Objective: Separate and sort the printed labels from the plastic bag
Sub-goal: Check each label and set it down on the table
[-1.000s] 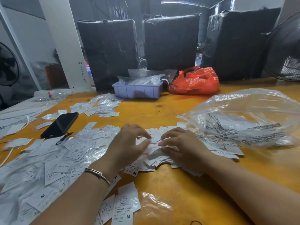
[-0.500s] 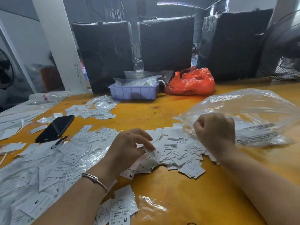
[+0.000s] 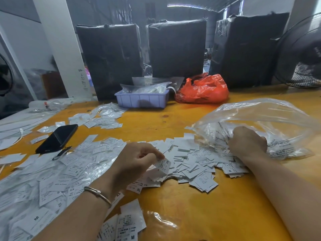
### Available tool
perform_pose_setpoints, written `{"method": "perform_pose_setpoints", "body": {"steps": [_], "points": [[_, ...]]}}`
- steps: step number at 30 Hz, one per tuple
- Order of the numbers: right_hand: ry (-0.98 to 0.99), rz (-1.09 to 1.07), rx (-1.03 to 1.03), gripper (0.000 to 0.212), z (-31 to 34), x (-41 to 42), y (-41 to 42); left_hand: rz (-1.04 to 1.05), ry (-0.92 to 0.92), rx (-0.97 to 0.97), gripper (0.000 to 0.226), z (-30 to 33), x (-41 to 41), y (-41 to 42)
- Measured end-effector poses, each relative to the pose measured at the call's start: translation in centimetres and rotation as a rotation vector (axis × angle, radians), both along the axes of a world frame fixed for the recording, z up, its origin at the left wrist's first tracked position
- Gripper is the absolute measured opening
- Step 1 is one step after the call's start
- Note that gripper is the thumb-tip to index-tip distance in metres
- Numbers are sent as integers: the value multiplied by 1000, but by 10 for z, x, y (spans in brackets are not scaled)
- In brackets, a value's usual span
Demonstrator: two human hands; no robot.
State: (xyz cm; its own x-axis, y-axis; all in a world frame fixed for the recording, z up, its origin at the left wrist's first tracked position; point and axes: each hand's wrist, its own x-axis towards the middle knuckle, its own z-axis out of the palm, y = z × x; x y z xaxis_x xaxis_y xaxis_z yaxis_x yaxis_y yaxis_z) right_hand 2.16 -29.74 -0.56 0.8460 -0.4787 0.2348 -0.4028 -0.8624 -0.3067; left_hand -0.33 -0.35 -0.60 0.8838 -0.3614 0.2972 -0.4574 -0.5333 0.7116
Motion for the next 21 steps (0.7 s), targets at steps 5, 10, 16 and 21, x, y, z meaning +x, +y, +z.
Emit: {"method": "perform_pose_setpoints", "body": {"steps": [5,10,16,21], "points": [[12,-31,-11,24,-5,4,-2,13,-125,33,18,-2,1,0],[-28,-43,-60,17,-7,9,-3,12,-122,-2,42,-1,2,1],[-59,-40,-62,23,-10,10,-4,28,-137,-60,27,-1,2,1],[-48,-51,-55,16,-11,12,-4,23,-135,-70,22,-1,3,1]]}}
